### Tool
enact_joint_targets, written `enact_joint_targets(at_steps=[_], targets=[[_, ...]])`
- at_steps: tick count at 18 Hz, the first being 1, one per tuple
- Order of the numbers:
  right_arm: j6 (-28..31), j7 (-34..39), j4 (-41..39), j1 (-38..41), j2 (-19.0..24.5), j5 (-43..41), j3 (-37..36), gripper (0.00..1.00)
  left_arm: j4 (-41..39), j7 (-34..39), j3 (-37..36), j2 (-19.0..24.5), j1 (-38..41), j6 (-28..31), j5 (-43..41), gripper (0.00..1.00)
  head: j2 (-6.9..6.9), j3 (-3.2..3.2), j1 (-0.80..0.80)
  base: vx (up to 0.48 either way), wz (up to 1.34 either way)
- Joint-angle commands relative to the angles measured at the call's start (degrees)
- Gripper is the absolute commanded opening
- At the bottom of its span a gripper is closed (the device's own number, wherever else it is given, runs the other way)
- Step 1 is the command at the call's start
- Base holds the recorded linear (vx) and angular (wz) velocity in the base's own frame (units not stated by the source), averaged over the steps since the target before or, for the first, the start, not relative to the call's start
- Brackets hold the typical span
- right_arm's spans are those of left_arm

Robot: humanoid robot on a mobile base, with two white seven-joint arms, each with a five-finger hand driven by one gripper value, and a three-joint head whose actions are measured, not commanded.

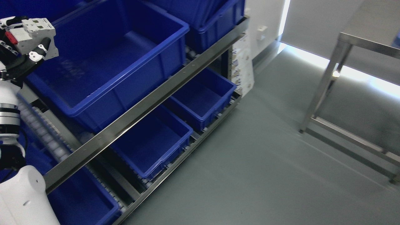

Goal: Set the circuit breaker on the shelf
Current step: 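Carry the circuit breaker in the left hand toward the blue bin shelf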

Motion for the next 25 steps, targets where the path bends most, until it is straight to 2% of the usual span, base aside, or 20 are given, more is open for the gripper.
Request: enact_joint_targets(at_steps=[1,4,5,7,9,13,15,17,20,22,25], targets=[[-1.54,-0.07,-0.07,0.96,-1.00,0.02,0.00,1.00,1.04,-3.36,4.48,12.08,1.00,2.29,-1.85,0.06,0.00,0.00,0.00,-0.053,0.80],[-1.54,-0.07,0.02,0.96,-1.00,0.02,0.00,1.00,6.12,-6.60,3.61,17.59,1.00,2.11,-1.85,0.07,0.00,0.00,0.00,-0.031,0.94],[-1.54,-0.07,0.02,0.96,-1.00,0.02,0.00,1.00,8.58,-8.36,1.34,21.27,0.83,2.11,-1.93,0.09,0.00,0.00,0.00,-0.004,1.00],[-1.54,-0.07,0.02,0.96,-1.00,0.02,0.00,1.00,11.14,-8.64,-3.84,25.77,0.21,1.50,-1.93,0.10,0.00,0.00,0.00,0.036,0.86],[-1.54,-0.07,-0.07,0.96,-1.00,0.02,0.00,1.00,14.12,-8.64,-8.68,27.46,-1.71,1.23,-2.28,0.10,0.00,0.00,0.00,0.082,0.52],[-1.54,-0.07,0.02,0.96,-1.00,0.02,0.00,1.00,28.44,-10.56,-16.94,28.43,-11.38,-1.30,-8.78,0.11,0.00,0.00,0.00,0.120,0.45],[-1.54,-0.07,0.02,0.96,-1.00,-0.06,0.00,1.00,32.32,-11.63,-21.59,27.73,-13.75,-2.54,-10.54,0.11,0.00,0.00,0.00,0.125,0.47],[-1.54,-0.07,0.02,0.96,-1.00,-0.06,0.00,1.00,34.00,-11.72,-29.84,27.20,-18.05,-2.64,-11.07,0.11,0.00,0.00,0.00,0.134,0.43],[-1.54,-0.07,0.02,0.96,-1.00,0.02,0.00,1.00,35.24,-12.24,-39.00,20.90,-22.64,-2.55,-11.69,0.11,-0.01,0.00,0.00,0.132,0.33],[-1.54,-0.07,0.02,0.96,-1.00,0.02,0.00,1.00,35.50,-14.17,-43.92,18.51,-24.82,-2.55,-13.35,0.11,-0.01,0.00,0.00,0.127,0.17],[-1.54,-0.07,0.02,0.96,-1.00,0.02,0.00,1.00,40.05,-14.26,-47.28,14.47,-28.43,-2.55,-15.81,0.12,-0.01,0.00,0.00,0.101,0.04]])
